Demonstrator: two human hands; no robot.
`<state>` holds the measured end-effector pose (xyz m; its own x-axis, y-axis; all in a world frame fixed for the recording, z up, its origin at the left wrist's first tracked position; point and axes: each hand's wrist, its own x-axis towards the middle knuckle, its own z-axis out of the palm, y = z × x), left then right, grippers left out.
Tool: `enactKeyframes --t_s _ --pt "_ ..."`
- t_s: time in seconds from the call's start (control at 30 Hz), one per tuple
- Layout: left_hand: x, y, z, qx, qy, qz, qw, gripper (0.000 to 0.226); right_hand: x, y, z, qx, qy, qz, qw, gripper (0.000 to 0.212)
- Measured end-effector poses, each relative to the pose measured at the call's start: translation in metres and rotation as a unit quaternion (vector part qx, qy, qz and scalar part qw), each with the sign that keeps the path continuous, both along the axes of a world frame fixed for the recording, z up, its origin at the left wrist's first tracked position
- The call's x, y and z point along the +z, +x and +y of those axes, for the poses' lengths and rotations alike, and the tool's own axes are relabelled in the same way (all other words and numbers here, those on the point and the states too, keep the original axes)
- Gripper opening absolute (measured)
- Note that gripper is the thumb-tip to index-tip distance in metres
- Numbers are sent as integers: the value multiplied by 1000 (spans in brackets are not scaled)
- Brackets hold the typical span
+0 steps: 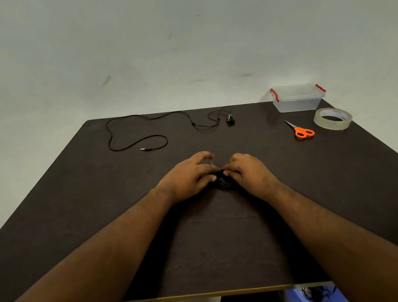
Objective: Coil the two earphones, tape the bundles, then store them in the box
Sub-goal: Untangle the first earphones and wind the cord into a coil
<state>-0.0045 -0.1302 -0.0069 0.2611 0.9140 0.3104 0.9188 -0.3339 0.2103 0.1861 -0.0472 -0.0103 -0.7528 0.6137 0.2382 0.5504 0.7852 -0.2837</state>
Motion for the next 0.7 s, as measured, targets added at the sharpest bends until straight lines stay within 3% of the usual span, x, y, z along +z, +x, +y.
enactKeyframes --t_s 0.13,0.33,0.5,0.7 --pt "-6 5 1 38 -13 -67 997 29 3 3 2 16 -38 43 998 24" --pt "-5 8 0 38 2 -34 999 33 11 4 3 26 -96 44 994 23" --pt "-8 6 -2 23 53 -24 998 25 11 1 8 10 -9 -29 999 29" --pt "-12 0 4 7 51 -40 998 31 4 0 13 58 -9 25 998 25"
